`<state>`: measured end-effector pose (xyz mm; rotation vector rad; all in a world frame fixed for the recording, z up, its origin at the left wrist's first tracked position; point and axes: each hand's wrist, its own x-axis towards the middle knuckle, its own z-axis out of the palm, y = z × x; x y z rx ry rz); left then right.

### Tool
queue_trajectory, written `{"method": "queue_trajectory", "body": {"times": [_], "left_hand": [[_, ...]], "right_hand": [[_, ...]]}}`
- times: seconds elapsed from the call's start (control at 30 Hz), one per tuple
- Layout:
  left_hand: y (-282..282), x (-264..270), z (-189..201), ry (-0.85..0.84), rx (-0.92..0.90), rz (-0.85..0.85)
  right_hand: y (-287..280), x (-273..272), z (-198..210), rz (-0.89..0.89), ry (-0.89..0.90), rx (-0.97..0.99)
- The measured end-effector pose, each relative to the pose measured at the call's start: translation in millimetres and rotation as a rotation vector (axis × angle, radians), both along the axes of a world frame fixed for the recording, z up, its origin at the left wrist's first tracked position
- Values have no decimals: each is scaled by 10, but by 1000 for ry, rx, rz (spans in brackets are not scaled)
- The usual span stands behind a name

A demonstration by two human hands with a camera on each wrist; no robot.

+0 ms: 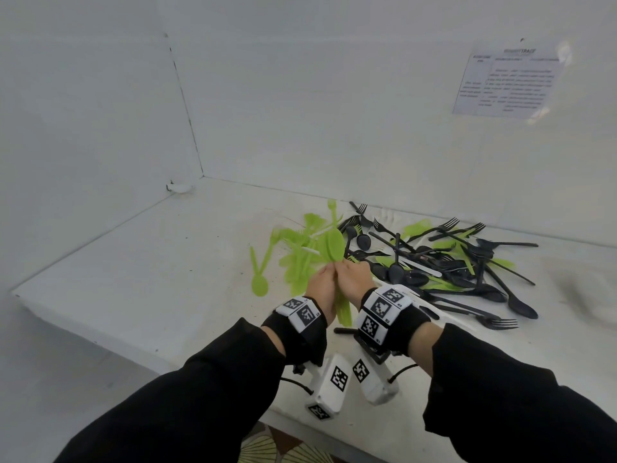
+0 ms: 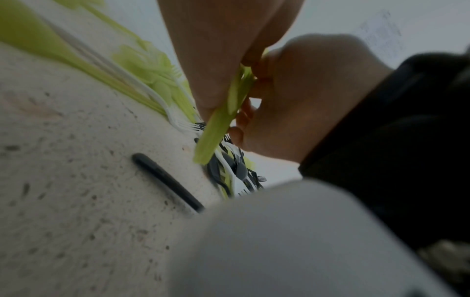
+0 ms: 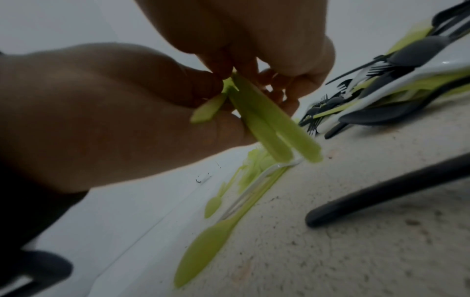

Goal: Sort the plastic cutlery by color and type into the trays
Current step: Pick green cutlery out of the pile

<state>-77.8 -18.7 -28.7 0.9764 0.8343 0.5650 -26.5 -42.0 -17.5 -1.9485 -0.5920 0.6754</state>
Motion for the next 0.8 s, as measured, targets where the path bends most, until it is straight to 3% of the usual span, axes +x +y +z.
{"method": "queue_trajectory", "body": {"times": [0.07,0.13,0.33,0.5,0.6,0.8], "left_hand": [[-5,4,-40,14,-4,-12],[-14,1,-77,27,8,-7],[6,-33,-65,-38,-30,-3],[56,-163,72,-67,-177,-93],[153,-245,139,-70,-238,-164],[326,-366,189,-30,-244,-272]], "right_hand": [[-9,2,18,-106,109,-16],[-2,39,15,-102,108,-64],[27,69,57,143,-54,-100],[136,211,181,236,263,125],[167,249,234,340,412,162],[401,151,193,319,472,185]]}}
